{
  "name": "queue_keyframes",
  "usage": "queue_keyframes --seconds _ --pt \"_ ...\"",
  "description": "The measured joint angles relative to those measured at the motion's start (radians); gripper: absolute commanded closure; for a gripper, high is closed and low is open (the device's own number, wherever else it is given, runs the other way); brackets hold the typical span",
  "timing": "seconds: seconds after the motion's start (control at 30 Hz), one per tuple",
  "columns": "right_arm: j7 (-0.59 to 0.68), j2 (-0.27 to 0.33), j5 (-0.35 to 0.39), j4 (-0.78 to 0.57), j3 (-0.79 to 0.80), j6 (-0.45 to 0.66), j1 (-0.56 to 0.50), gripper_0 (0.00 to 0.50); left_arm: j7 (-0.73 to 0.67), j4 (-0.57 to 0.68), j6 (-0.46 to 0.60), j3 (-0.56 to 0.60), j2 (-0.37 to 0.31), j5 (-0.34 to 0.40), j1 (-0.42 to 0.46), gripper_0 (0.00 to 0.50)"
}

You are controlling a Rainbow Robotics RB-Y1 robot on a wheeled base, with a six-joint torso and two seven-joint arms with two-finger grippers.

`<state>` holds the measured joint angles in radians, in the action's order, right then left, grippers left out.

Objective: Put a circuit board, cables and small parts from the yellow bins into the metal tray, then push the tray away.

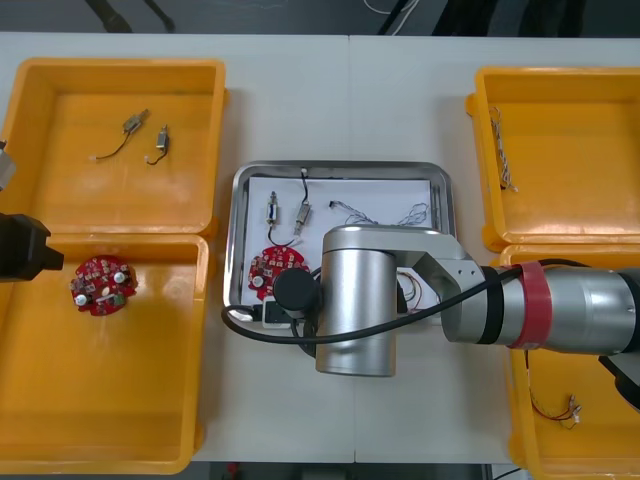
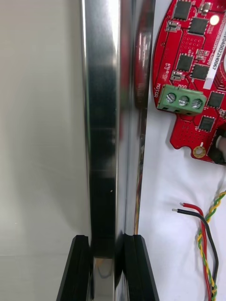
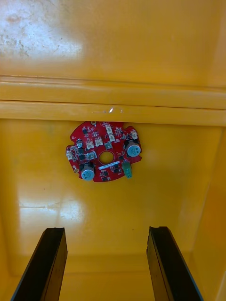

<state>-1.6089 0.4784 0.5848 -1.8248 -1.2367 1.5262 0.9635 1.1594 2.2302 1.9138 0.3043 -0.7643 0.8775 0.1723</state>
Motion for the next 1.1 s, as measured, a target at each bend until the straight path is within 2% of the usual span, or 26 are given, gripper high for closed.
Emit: queue_keyframes --seconds 0.17,0.4,0.57,0.77,1.1 --pt "-0.016 0.0 0.09 0.056 0.015 -0.012 0.045 0.5 0.0 0.0 0.0 0.0 0.0 0.0 0.0 0.0" --pt "-0.189 0.004 0.185 0.157 0.076 -0.026 0.081 0.5 0.0 0.0 0.0 0.0 0.0 0.0 0.0 0.0" --pt "-0.219 0.009 0.224 0.223 0.081 -0.052 0.127 0.5 0.0 0.0 0.0 0.0 0.0 0.0 0.0 0.0" --pt "-0.313 0.01 0.265 0.299 0.081 -0.08 0.173 0.5 0.0 0.0 0.0 0.0 0.0 0.0 0.0 0.0" --pt "-0.335 0.011 0.309 0.38 0.081 -0.151 0.218 0.5 0.0 0.0 0.0 0.0 0.0 -0.001 0.0 0.0"
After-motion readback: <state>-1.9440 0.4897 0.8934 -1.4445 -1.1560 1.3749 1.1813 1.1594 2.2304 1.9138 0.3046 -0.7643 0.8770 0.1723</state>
